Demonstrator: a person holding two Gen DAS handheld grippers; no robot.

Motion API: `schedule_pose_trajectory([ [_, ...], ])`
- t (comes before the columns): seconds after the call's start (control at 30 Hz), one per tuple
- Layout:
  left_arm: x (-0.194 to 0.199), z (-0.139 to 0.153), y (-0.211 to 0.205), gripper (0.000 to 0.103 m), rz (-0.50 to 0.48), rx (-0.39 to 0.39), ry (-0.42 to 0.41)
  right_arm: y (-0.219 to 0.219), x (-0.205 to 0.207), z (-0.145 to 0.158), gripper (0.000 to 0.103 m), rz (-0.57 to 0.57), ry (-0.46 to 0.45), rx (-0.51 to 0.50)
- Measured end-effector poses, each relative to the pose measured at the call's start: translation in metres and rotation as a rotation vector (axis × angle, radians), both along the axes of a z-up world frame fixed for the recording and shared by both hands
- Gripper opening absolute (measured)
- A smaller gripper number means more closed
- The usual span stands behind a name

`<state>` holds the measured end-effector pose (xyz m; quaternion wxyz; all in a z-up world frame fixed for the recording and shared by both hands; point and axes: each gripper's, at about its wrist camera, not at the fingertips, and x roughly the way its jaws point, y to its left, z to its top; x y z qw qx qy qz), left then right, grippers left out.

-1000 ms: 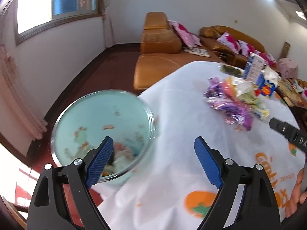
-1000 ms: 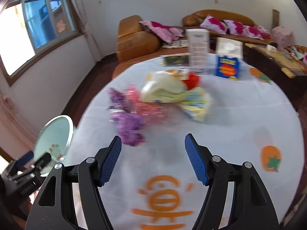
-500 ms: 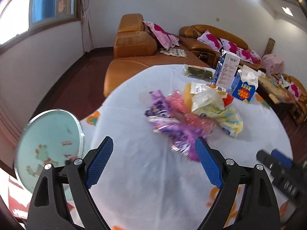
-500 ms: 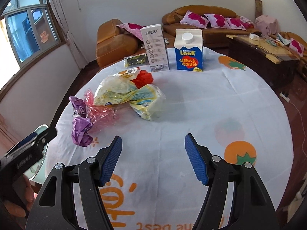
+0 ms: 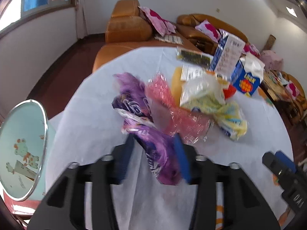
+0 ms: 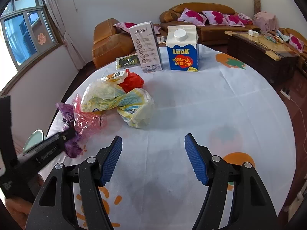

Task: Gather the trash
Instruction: 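Grasp the purple wrapper with the left gripper while the right grasps the pink cellophane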

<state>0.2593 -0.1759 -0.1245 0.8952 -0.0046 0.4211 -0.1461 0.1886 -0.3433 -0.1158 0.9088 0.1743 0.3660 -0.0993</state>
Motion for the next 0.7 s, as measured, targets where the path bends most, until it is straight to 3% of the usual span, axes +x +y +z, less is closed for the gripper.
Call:
schedule_pose_trajectory([
  [0.07,-0.001,-0.003,0.003,0.025,-0.018,0.003,0.005,0.004,0.002,0.001,0.068,0.015,-0.002,0.000],
  [0.17,-0.007,0.001,0.012,0.018,-0.033,0.018,-0.016,0.014,0.009,0.004,0.068,0.046,-0.010,-0.006],
  [0.43,-0.029,0.024,0.049,0.018,0.004,0.115,-0.108,0.055,0.057,0.007,0.068,0.164,-0.021,0.008],
  [0.63,-0.032,0.034,0.074,0.018,0.050,0.151,-0.131,0.086,0.102,-0.011,0.067,0.230,0.053,-0.028],
  [0.7,-0.032,0.035,0.078,0.018,0.058,0.153,-0.133,0.093,0.112,-0.020,0.057,0.246,0.094,-0.049],
])
